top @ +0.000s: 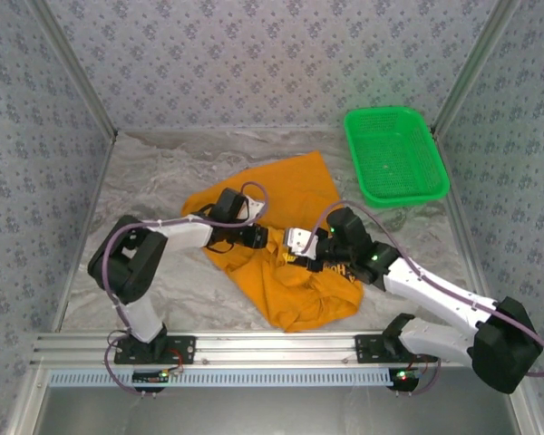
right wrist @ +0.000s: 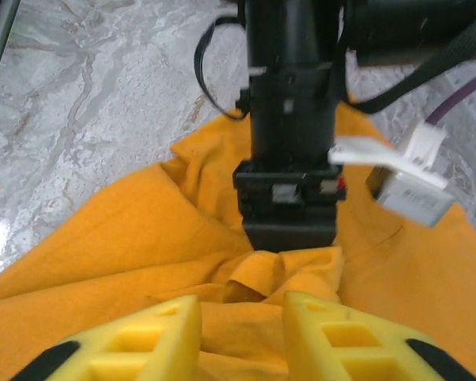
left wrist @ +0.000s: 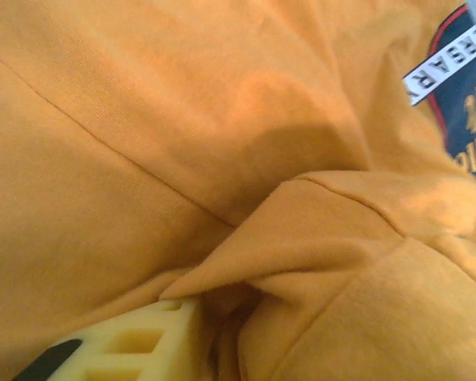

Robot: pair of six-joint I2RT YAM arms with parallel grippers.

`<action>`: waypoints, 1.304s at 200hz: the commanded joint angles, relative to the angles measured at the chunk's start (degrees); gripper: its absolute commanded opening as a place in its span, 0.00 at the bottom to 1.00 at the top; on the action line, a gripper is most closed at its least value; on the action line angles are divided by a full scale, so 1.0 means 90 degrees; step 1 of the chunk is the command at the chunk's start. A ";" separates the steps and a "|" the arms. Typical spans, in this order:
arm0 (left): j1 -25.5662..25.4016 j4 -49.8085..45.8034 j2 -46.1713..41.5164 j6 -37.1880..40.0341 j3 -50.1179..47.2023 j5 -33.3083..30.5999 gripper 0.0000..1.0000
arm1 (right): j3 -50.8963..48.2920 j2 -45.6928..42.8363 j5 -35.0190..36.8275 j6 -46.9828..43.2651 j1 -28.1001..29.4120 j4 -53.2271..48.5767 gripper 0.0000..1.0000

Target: Fold the inside-out t-shirt

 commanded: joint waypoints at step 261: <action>-0.0667 0.1888 -0.3063 -0.0594 -0.1829 0.2164 0.00 | -0.0812 -0.0238 -0.0260 0.1553 -0.1251 0.0971 0.36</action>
